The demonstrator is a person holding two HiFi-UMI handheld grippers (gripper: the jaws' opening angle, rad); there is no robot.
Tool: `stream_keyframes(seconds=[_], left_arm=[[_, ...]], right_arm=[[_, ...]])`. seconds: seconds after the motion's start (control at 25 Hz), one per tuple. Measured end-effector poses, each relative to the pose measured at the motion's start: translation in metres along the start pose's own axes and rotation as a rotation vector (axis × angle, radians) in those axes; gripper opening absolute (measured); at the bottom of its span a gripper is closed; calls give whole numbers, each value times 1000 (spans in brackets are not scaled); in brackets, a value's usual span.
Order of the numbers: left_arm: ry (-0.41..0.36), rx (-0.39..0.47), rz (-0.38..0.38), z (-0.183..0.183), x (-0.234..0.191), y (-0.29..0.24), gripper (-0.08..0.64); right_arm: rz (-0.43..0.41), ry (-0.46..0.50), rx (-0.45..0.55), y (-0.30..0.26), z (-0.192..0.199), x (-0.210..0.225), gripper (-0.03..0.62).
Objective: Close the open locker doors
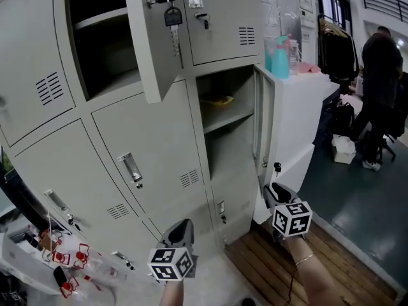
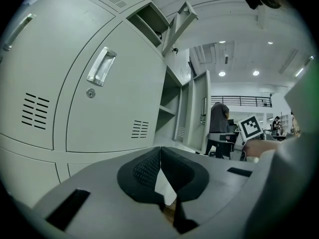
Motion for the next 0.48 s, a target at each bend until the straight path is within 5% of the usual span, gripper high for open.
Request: stream_keyframes(seconds=[0.48], left_arm=[[11, 16, -119, 2, -1, 12, 20]], right_arm=[[-145, 70, -6, -35, 2, -25, 109]])
Point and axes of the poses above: the fingertips, and each gripper's own axes: y backward along the fingers, x to its right, z out of its underside, the point moved 9 cm from there along y, backward along the fingers, and after that the axes turned 2 degrees about y, right-handed, at the moved point
